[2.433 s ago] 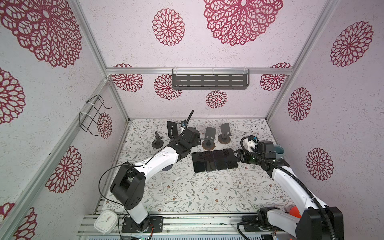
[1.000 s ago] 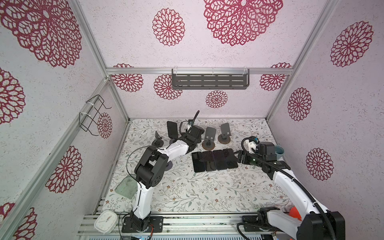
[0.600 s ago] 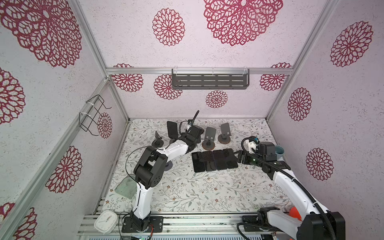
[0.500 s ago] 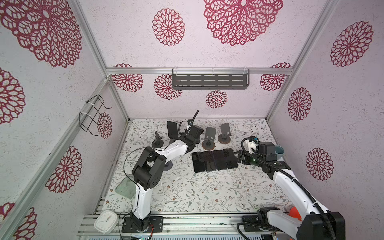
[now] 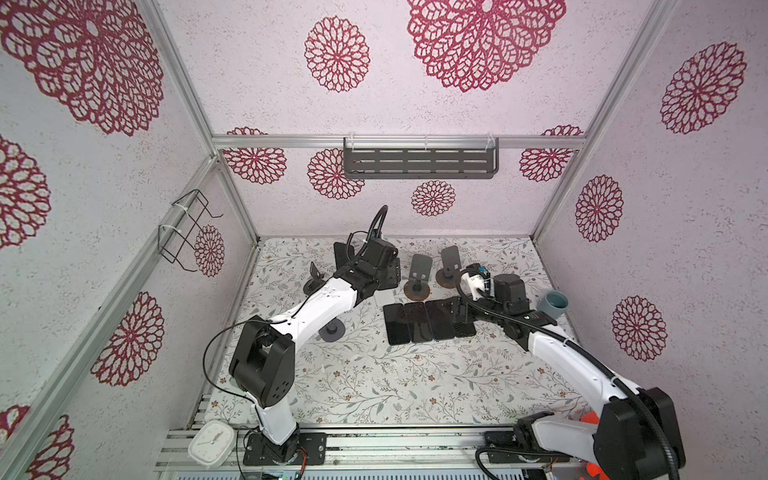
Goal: Remove the phone from the phone stand
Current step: 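Close the left gripper on the teal-edged phone's top edge and lift it, then carry the phone toward the right gripper while the right gripper closes on its edge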
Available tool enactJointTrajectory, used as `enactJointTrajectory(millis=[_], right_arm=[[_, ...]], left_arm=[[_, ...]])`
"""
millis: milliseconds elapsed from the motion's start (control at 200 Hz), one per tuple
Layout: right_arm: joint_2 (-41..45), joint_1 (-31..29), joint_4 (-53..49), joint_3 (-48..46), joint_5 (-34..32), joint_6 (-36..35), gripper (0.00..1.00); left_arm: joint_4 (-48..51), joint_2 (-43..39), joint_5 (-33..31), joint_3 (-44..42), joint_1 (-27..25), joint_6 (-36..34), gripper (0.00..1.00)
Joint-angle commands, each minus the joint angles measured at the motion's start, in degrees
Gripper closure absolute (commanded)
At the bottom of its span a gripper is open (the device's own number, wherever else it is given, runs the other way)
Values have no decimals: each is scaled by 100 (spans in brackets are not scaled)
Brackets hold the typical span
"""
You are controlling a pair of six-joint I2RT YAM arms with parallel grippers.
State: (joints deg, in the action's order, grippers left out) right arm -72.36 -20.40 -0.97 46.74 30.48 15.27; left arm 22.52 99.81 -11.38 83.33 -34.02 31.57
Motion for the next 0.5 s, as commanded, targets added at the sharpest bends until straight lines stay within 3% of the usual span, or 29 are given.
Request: enactJointTrajectory(millis=[0,50,155,495], right_arm=[[-265,-314,1090,257,285,118,23],[-404,-463,1169,354,306,31,23],[-605,-640,1360,439,363,-126,23],[-1387,-862,1955,801,833,321,31]], left_arm=[[216,-377,1949,-44,350,295,43],[204,-438,2637,-135,483,395,45],[176,-581,3328,-289,674,471,46],[-283,-612,4131,-580,770,600,49]])
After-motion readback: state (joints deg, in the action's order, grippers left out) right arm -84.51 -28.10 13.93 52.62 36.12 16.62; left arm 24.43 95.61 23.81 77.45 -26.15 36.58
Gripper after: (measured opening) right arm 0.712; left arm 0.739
